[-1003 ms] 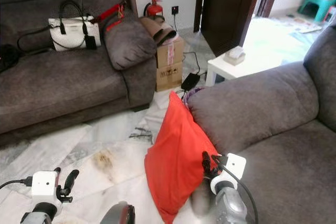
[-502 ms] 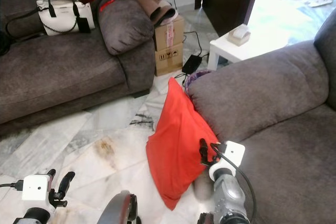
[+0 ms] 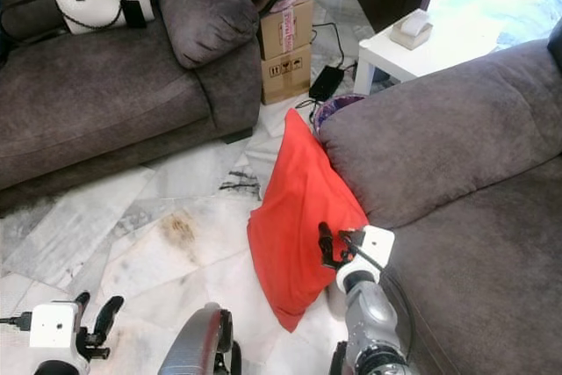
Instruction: Move the pillow to the sofa from floor
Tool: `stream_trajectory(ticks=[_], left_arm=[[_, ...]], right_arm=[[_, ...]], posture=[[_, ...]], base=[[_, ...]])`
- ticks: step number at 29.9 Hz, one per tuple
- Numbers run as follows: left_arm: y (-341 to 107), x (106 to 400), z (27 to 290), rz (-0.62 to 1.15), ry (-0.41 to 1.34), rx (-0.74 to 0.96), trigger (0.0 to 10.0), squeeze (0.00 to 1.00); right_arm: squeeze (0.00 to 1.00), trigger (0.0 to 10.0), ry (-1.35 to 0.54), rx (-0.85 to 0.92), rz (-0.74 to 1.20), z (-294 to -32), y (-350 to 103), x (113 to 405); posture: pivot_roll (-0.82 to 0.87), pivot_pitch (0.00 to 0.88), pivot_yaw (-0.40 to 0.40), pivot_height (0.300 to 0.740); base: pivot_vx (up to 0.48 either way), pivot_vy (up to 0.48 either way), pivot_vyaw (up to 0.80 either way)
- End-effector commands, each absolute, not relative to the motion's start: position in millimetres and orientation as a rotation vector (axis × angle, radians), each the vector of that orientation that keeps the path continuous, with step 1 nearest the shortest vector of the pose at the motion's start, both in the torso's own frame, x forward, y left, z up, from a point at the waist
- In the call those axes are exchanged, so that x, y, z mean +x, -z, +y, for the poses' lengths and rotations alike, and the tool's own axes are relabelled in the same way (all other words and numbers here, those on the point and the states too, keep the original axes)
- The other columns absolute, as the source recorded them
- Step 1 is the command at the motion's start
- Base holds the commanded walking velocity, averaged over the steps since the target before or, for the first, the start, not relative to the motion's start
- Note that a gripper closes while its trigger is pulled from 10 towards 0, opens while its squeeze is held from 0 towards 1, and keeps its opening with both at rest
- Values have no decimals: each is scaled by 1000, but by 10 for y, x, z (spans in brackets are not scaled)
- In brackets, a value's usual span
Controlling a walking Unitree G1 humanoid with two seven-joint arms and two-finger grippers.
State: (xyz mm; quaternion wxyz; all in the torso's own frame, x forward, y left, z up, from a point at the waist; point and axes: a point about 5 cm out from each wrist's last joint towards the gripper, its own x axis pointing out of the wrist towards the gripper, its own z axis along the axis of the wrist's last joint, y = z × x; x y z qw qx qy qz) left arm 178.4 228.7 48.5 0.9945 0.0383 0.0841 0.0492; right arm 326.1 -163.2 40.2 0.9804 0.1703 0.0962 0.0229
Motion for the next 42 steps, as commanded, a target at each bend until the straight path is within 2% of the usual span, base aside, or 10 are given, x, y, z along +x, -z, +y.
stream_trajectory(ticks=[1, 8, 9, 10, 31, 42], left_arm=[[-448, 1701, 2331, 208, -116, 83, 10000, 0], [-475, 1667, 2331, 214, -124, 84, 10000, 0], [-478, 1660, 2326, 216, -124, 83, 10000, 0], [-481, 1649, 2319, 217, -123, 82, 10000, 0], [-487, 1699, 2291, 206, -147, 65, 10000, 0], [-438, 1859, 2307, 190, -168, 46, 10000, 0]], right_arm=[[0, 10000, -42, 367, 216, -1584, -339, 3218], [0, 10000, -27, 371, 216, -1572, -336, 3218], [0, 314, -32, 380, 208, -1568, -341, 3218], [0, 0, -40, 387, 200, -1563, -346, 3218], [0, 0, -45, 400, 177, -1549, -395, 3253], [0, 0, -73, 394, 185, -1508, -400, 3263]], posture=[[336, 320, 102, 628], [337, 327, 104, 628], [335, 330, 102, 628], [334, 332, 101, 628], [327, 317, 81, 628], [305, 261, 55, 628]], base=[[0, 0, 0], [0, 0, 0], [0, 0, 0], [0, 0, 0], [0, 0, 0], [0, 0, 0]])
